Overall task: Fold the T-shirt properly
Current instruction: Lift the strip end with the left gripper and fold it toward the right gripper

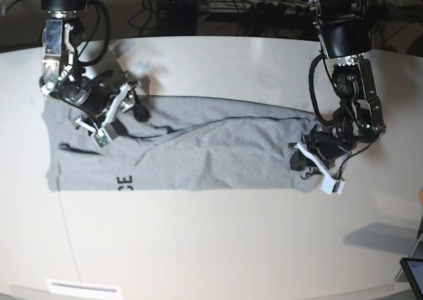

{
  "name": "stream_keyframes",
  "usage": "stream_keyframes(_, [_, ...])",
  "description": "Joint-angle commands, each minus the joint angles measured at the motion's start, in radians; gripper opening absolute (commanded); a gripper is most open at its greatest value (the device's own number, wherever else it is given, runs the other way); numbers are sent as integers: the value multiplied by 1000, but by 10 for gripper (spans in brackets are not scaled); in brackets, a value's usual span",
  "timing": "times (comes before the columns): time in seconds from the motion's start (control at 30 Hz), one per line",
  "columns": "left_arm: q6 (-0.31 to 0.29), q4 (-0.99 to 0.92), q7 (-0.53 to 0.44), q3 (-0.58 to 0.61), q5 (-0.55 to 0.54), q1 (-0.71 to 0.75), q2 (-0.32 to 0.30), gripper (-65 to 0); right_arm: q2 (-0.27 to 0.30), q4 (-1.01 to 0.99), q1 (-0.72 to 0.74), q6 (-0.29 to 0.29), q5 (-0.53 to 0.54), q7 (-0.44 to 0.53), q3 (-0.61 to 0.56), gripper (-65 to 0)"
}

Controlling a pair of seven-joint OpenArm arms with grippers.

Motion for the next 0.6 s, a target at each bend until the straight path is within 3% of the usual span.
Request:
stream_keyframes(0.0, [3, 30, -19, 14, -17, -19, -11, -650, 8, 8, 10, 2, 5, -2, 4, -277])
stream_keyframes(0.17, [64, 107, -12, 97, -17, -17, -20, -650, 9, 8, 10, 2, 5, -2, 4, -277])
stream_keyframes(0.37, [69, 159, 85, 118, -19, -36, 12, -650, 9, 8, 10, 2, 5, -2, 4, -277])
stream_keyframes(0.57, [70, 157, 96, 151, -19, -33, 61, -650, 9, 8, 10, 2, 5, -2, 4, -277])
